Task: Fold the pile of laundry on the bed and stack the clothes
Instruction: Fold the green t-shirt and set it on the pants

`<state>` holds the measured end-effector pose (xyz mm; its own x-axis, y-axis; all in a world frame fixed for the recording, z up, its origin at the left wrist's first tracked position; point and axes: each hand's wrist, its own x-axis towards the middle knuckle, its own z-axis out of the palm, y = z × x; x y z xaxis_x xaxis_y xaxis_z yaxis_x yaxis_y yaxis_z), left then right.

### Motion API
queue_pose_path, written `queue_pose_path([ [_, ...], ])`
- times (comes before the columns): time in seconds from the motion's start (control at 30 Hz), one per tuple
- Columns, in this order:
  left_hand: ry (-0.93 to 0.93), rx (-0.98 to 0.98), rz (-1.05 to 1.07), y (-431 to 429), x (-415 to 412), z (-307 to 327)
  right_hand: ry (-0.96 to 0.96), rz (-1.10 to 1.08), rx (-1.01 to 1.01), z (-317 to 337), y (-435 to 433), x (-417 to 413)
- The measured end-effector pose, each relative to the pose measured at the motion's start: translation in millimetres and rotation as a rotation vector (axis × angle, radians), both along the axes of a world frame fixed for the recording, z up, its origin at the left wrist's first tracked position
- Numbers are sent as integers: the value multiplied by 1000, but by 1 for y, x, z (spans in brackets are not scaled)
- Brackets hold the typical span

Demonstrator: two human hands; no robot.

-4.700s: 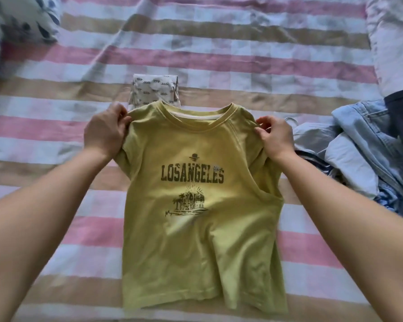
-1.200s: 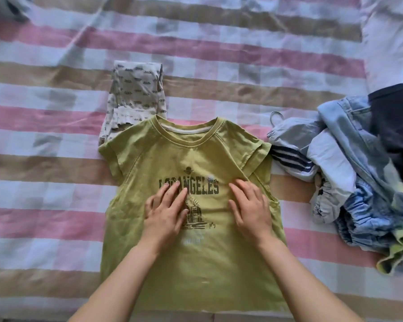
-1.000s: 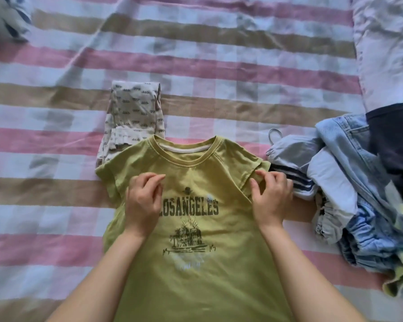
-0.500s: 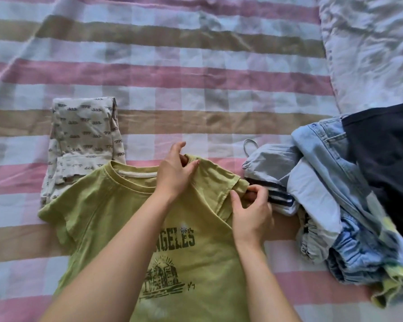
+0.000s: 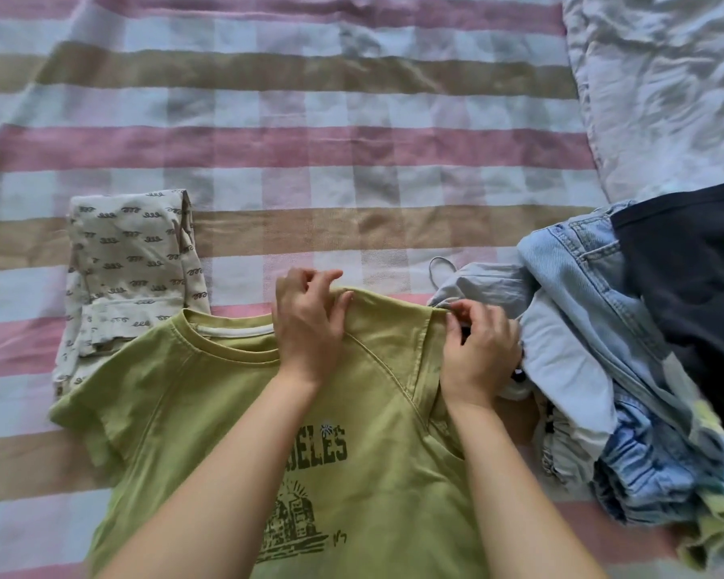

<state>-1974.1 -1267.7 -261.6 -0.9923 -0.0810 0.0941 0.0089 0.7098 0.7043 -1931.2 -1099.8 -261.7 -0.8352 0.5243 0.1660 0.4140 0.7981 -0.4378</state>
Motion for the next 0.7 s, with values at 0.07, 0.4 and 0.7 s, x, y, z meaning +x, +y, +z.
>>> queue_pose_path([
  [0.07,213,-117,-194,5,13,-2,146,162,77,-1,-6,7],
  [0.4,-160,-544,-528,0,36,-26,-301,583,94,-9,-23,17],
  [0.7,-2,-164,-127,-108,233,28,-52,616,-169,26,11,213],
])
